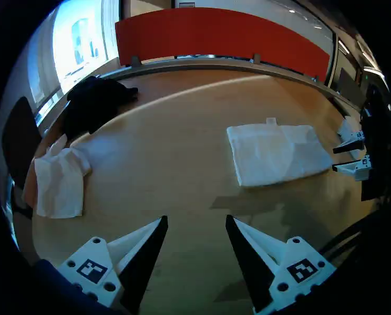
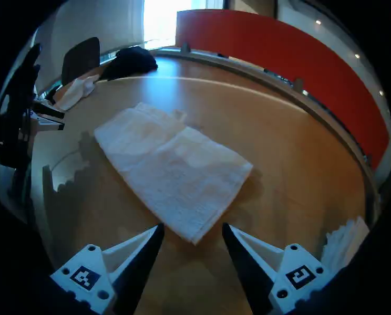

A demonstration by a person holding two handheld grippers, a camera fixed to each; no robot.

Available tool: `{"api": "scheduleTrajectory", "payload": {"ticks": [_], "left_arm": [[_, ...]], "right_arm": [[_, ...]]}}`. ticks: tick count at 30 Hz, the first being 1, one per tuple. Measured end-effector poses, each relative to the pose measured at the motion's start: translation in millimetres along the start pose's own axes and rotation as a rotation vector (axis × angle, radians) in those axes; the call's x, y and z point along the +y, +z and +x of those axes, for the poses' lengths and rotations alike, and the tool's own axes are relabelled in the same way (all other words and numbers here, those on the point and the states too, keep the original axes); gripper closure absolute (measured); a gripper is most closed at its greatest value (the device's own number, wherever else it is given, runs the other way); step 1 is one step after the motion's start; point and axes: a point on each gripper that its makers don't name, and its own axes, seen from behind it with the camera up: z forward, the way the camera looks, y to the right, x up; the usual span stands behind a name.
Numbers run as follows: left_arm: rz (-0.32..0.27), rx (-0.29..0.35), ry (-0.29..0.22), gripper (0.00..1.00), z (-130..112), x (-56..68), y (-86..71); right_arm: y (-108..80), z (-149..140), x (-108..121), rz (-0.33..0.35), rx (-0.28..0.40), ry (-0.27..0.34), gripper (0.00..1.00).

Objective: Fold towel

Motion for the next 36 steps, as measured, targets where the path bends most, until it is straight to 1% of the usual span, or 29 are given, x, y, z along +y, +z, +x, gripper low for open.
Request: {"api": "scheduleTrajectory", "payload": {"ticks": [3, 7, 12, 17, 20, 23, 26, 29, 30, 31, 36], "left_arm": [[0.004, -0.006, -0.009, 0.19, -5, -2.5, -3.1], [0.004, -0.010, -0.016, 0.19, -8, -3.4, -6.4], [0.004, -0.011, -0.021, 0.19, -9, -4.1, -8.6], [0.003, -0.011, -0.021, 0.19, -9, -4.4, -9.4], [0.002, -0.012, -0.020, 0.19, -10, -4.7, -9.6], [0.001, -0.015, -0.019, 0.19, -11, -4.5, -9.6], [0.000, -0.016, -0.018, 0.19, -11, -4.2, -10.1], [0.000, -0.019, -0.016, 0.19, -12, -3.8, -10.6], [-0.001, -0.019, -0.016, 0.19, -13, -3.7, -10.7], [-0.001, -0.020, -0.016, 0.19, -13, -3.6, -10.8], [-0.003, -0.019, -0.020, 0.19, -13, -3.0, -11.3]], "right_arm": [[2.9, -4, 1, 0.009, -0.012, -0.016, 0.19], [6.4, -8, 1, 0.021, -0.027, -0.030, 0.28], [8.8, -12, 1, 0.032, -0.041, -0.045, 0.43], [10.1, -15, -2, 0.048, -0.050, -0.059, 0.54], [10.9, -15, -2, 0.051, -0.047, -0.061, 0.59], [11.2, -15, -3, 0.058, -0.044, -0.064, 0.66], [11.1, -15, -3, 0.058, -0.041, -0.070, 0.78], [11.4, -14, 0, 0.042, -0.033, -0.077, 0.92], [11.5, -14, 1, 0.035, -0.030, -0.079, 0.94], [11.3, -13, 2, 0.029, -0.027, -0.082, 0.96], [9.1, -9, 4, 0.010, -0.011, -0.087, 0.96]]}}
